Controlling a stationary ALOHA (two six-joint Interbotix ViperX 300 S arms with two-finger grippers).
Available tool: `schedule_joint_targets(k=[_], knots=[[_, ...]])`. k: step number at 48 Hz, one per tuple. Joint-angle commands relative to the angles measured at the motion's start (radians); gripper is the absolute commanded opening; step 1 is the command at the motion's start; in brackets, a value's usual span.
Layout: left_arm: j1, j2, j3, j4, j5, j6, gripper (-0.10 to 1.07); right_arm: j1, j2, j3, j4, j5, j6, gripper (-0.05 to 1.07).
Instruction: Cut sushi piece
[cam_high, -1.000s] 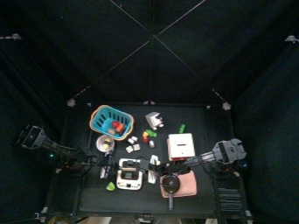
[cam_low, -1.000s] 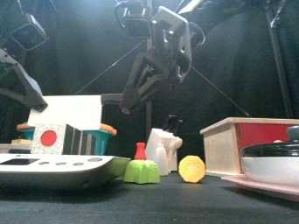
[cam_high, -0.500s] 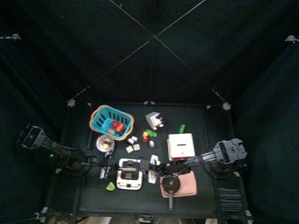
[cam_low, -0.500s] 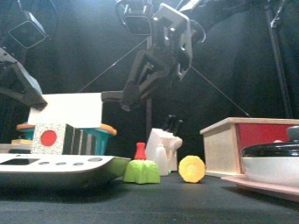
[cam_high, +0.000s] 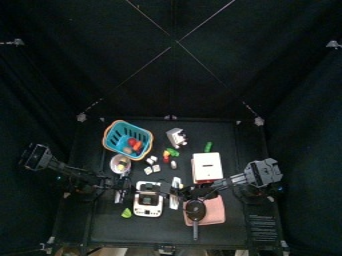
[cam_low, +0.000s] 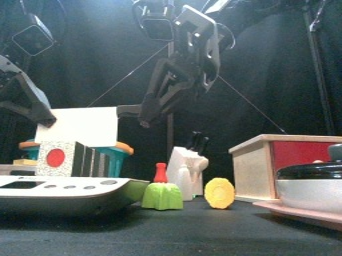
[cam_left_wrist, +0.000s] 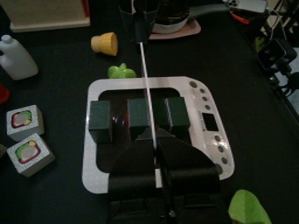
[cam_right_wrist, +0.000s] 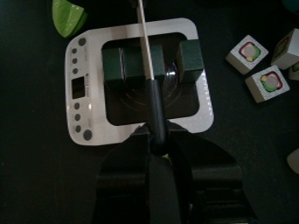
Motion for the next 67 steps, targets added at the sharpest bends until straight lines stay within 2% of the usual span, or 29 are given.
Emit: schedule_joint_targets(k=[1, 67], knots=[[-0.003, -0.003, -0.017, 0.003, -0.003, 0.000, 0.23, -0.011, -0.038, -0.017, -0.002, -0.003, 0.000, 0.40], [-0.011, 0.011, 0.006, -0.041, 0.005, 0.000, 0.22, -0.008, -0.005, -0.012, 0.031, -0.003, 0.002, 0.40]])
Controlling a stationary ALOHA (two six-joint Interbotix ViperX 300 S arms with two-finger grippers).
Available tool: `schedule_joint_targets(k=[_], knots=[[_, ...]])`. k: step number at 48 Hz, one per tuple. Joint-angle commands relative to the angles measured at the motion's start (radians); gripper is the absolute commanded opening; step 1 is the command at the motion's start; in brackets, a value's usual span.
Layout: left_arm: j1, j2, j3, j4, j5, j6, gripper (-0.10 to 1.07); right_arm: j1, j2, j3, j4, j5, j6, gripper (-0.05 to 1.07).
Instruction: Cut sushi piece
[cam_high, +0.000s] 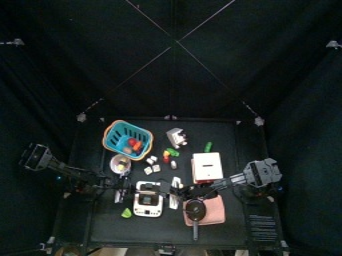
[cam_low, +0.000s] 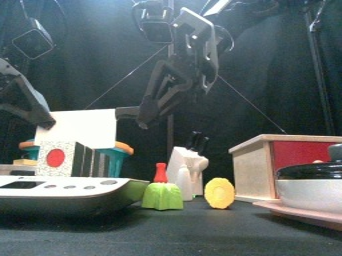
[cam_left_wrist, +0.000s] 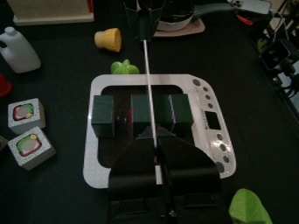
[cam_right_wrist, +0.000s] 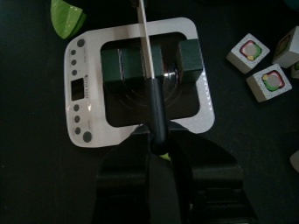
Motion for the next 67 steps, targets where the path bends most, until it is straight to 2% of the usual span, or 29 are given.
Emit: schedule_joint_targets(k=[1, 31, 67], knots=[[-0.006, 0.002, -0.008, 0.000, 0.003, 0.000, 0.23, -0.005, -0.017, -0.011, 0.009, 0.002, 0.002, 0.40], [-0.006, -0.028, -0.028, 0.031, 0.003, 0.000, 0.22, 0.000, -0.051, -0.017, -0.012, 0.006, 0.000, 0.40], [-0.014, -0.020, -0.017, -0.002, 0.020, -0.002, 0.23, 0.000, -0.038, -0.011, -0.003, 0.005, 0.002, 0.40]])
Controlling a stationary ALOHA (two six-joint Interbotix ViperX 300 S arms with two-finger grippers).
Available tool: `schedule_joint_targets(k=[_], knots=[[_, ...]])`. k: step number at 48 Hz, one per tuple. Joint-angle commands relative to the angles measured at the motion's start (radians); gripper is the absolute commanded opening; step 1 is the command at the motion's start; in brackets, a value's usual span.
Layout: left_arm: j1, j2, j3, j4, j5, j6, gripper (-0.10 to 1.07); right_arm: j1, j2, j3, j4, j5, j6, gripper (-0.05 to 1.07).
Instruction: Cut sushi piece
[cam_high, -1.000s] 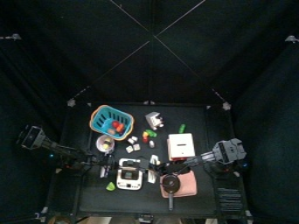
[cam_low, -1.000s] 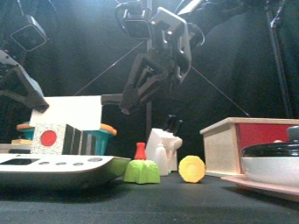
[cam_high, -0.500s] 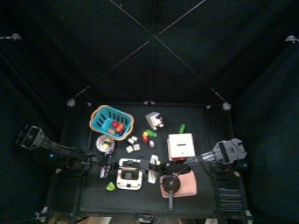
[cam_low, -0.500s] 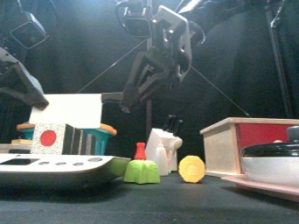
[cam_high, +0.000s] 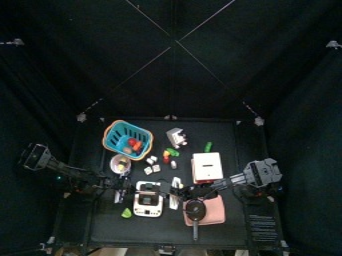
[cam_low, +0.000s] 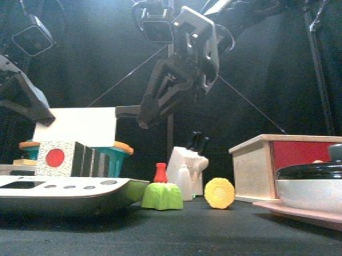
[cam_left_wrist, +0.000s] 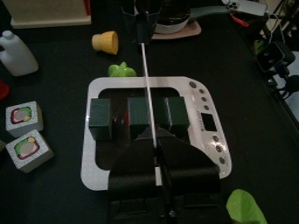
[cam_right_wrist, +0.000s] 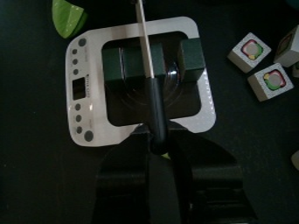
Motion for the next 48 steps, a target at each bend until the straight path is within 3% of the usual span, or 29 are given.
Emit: schedule_joint_targets(k=[1, 48], knots=[[-0.011, 0.002, -0.009, -0.002, 0.000, -0.002, 0.23, -0.005, -0.032, -0.011, 0.002, 0.003, 0.002, 0.40], [-0.009, 0.041, 0.000, -0.037, 0.009, -0.002, 0.23, -0.005, 0.005, -0.015, 0.008, -0.002, 0.003, 0.40]])
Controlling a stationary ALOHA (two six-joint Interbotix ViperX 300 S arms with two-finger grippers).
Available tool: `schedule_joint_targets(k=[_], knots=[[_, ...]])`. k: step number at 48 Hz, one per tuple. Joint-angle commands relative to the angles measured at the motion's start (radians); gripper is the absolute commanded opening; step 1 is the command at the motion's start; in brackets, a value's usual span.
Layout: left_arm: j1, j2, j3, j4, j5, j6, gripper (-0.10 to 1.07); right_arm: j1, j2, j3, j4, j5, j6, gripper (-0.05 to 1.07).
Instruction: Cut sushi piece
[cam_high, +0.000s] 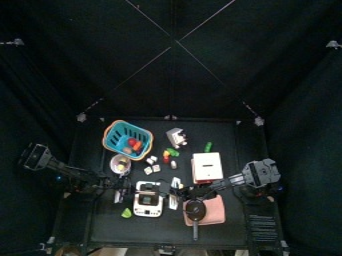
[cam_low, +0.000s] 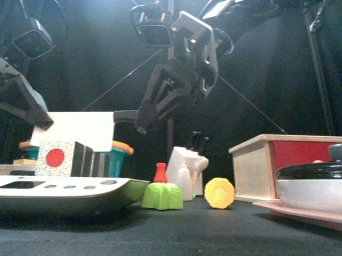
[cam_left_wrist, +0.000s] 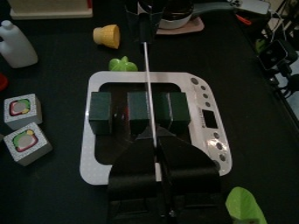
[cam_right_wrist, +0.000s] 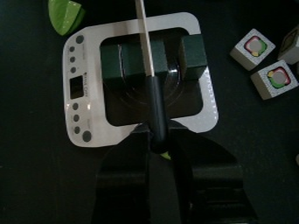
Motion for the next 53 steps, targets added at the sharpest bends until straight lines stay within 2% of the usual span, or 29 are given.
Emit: schedule_joint_targets(k=[1, 13, 21, 33, 53], knots=[[-0.008, 0.020, -0.006, -0.006, 0.003, 0.000, 0.22, -0.005, -0.018, -0.014, 0.003, 0.003, 0.003, 0.40], [-0.009, 0.086, -0.014, -0.028, 0.003, -0.003, 0.22, -0.005, 0.015, -0.015, 0.034, -0.008, 0.002, 0.40], [-0.035, 0.114, -0.017, -0.046, 0.003, -0.005, 0.22, 0.002, 0.038, -0.015, 0.058, -0.026, 0.002, 0.40], [-0.084, 0.115, -0.021, -0.089, 0.003, -0.003, 0.22, 0.012, 0.037, -0.020, 0.071, -0.028, 0.002, 0.40], [-0.089, 0.112, -0.032, -0.086, 0.003, 0.000, 0.22, 0.015, 0.015, -0.026, 0.057, -0.002, -0.005, 0.40]])
